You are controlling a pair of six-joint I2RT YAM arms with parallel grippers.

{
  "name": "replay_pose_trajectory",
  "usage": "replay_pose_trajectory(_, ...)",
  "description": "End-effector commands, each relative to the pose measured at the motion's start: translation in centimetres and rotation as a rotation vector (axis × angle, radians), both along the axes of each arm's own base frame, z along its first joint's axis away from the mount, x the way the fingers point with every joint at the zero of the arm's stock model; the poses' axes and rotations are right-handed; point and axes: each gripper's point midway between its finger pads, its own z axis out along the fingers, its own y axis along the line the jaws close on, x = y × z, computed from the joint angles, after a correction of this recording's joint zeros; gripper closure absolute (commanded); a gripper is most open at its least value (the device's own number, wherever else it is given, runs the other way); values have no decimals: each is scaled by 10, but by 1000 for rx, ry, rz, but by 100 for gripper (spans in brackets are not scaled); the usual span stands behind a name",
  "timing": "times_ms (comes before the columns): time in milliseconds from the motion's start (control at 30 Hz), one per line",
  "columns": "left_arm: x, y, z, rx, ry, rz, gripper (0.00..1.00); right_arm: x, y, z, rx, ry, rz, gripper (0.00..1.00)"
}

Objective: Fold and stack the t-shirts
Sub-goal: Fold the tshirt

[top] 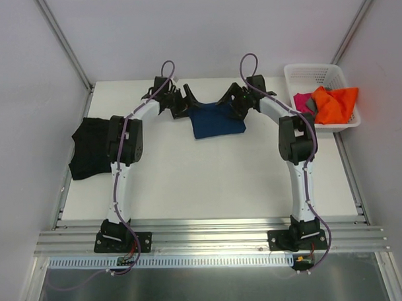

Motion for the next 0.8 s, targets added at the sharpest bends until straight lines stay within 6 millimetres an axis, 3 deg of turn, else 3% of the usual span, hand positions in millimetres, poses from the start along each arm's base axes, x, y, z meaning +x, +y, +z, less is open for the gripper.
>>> replay_pose_trajectory(0,-21,-14,-43,8,121,-20,12,-1,-2,-12,0,42,-14,11)
replay_pose_trajectory(233,-27,-29,-43,-14,126,-49,21,-3,-1,-13,4,48,-19,11)
replay_pose_trajectory(367,-30,-33,-42,-21,127,-61,39,-3,-1,-11,5,45,-21,11)
replay_pose_trajectory(400,-31,-34,-40,-21,125,-63,50,-3,0,-11,6,43,-20,11)
replay_pose_trajectory(567,-33,-32,-38,-15,123,-60,74,-4,-1,-13,8,49,-25,11)
replay_pose_trajectory(600,-32,-31,-39,-10,121,-55,85,-4,-1,-13,7,49,-25,11)
replay_pose_trajectory(767,-32,-26,-27,9,78,-66,100,-5,-1,-6,8,34,-17,11)
